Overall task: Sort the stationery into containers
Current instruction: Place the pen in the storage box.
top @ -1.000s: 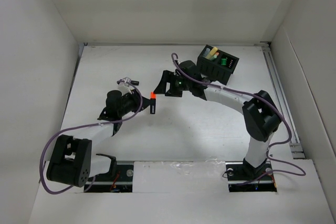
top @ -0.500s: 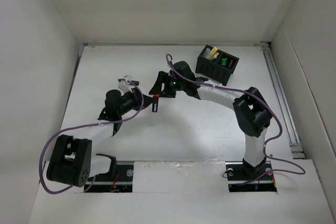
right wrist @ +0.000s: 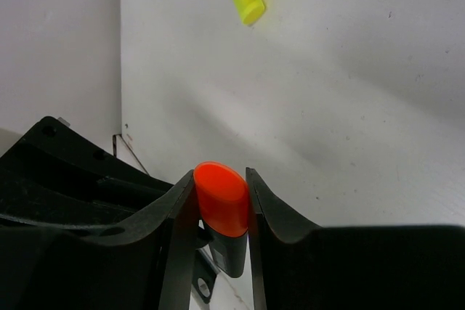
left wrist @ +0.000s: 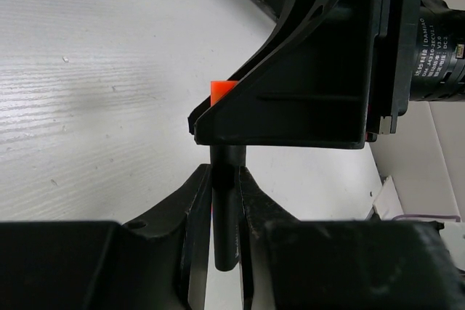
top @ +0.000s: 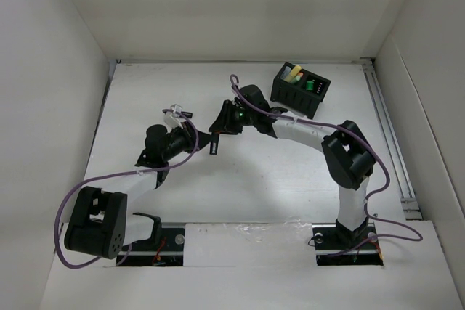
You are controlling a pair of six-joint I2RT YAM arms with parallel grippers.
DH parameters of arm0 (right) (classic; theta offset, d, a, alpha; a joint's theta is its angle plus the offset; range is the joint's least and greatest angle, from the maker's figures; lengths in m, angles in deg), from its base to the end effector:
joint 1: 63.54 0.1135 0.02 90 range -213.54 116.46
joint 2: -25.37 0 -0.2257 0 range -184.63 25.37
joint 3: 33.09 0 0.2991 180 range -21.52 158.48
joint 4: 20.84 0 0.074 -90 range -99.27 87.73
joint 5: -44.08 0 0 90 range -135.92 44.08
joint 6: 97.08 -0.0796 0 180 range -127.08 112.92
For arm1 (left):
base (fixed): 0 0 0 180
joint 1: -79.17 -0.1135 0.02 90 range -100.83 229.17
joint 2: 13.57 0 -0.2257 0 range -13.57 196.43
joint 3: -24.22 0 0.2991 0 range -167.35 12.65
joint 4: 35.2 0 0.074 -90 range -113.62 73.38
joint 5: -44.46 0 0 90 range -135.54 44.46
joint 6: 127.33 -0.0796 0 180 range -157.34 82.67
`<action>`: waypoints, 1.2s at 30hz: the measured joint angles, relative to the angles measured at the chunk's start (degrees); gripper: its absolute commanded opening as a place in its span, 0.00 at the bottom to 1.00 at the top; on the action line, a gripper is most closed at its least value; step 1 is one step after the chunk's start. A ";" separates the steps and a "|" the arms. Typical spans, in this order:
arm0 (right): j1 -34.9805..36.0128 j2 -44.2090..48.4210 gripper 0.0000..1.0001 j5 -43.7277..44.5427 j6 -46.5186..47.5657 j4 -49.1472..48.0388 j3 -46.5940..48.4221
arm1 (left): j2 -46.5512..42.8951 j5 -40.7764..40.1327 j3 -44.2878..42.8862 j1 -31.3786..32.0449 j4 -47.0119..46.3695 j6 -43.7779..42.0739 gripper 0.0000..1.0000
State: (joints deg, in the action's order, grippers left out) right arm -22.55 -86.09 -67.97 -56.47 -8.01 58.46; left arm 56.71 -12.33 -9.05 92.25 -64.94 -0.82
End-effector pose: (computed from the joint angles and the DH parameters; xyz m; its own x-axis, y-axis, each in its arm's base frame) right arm 0.3639 0.3558 0.1418 -0.9082 0.1430 -0.3934 -0.2410 0.5899 0.7707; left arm 0.3039 -0.1154 0.1281 -0.5266 -0.3887 -0.7561 0.5042 0.5732 -0.6459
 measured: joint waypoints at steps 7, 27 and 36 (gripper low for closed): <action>0.02 -0.52 0.13 0.07 -0.46 -0.44 0.00 | 0.83 0.28 0.09 0.00 -0.46 0.31 0.46; -18.18 10.93 0.10 11.54 -0.33 1.75 -4.55 | -15.15 -6.14 3.45 0.00 2.84 -1.75 0.63; -35.63 22.27 0.11 38.25 -0.09 0.92 -4.92 | -8.70 -9.33 2.14 0.00 9.42 -2.23 0.60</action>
State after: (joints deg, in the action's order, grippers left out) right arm -58.17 -63.82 -29.72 -56.55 -7.09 53.55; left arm 48.01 -21.66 -6.91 92.25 -55.52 -3.05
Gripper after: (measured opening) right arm 0.345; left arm 0.610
